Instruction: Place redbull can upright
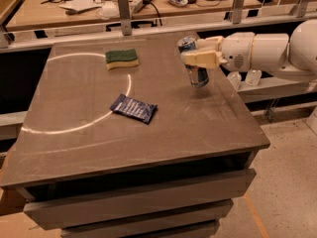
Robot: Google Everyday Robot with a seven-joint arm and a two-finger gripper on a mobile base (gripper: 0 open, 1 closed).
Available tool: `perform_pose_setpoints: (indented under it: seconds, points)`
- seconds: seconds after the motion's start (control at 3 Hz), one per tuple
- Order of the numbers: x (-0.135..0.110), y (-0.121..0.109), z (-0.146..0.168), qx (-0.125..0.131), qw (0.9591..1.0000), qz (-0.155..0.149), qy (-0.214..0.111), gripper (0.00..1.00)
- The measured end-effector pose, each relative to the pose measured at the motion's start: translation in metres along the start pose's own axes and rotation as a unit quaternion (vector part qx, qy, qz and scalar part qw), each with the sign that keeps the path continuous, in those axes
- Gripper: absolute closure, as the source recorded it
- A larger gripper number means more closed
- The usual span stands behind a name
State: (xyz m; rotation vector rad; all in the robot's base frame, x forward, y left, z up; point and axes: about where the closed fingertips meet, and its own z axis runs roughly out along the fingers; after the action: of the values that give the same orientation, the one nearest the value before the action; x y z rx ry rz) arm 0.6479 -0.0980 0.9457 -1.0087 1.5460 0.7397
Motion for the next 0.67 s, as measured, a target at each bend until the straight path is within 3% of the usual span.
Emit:
perform_pose_setpoints:
  seconds: [0.33,0.67]
  points:
    - [0.0037,0.0068,0.0011,-0.012,0.9973,-0.002,-0.072,0.98]
    - [0.0089,0.0087,0.0005,-0.017,0.9943,0.008,-0.105,0.82]
